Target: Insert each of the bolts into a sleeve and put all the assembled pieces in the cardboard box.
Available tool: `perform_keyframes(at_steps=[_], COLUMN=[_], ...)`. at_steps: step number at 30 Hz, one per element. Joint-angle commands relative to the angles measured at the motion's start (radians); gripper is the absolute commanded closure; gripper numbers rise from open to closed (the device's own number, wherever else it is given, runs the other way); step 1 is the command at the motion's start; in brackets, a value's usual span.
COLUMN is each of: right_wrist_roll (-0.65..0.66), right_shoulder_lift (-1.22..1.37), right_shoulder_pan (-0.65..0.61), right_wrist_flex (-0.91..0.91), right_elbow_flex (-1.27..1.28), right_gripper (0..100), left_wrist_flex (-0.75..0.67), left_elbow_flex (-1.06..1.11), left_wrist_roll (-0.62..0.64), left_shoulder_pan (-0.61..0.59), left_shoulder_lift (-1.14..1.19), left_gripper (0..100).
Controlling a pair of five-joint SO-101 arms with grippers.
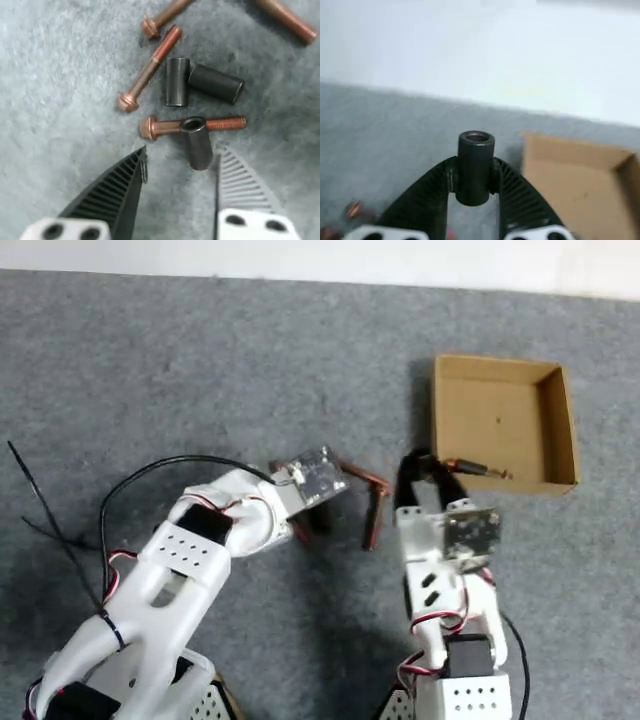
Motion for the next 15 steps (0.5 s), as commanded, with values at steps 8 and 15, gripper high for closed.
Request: perform_keyframes(at_steps=[8,15], right_wrist_roll=[0.0,0.002], right_shoulder_lift=[-0.024,-0.022], right_shoulder_pan=[0.061,0.061], right_wrist_flex=[-0.076,-0.053], right_elbow_flex=[0.119,0.119], right_gripper=[99.3,99.3], left_wrist_flex=[0.078,0.219], left_elbow_flex=[-0.285,-0.65], left_wrist_roll=[-0.242,-0.33], left_shoulder_pan=[-0.002,0.001], left_shoulder_lift=[0.16,0.588], left_gripper=[76,79])
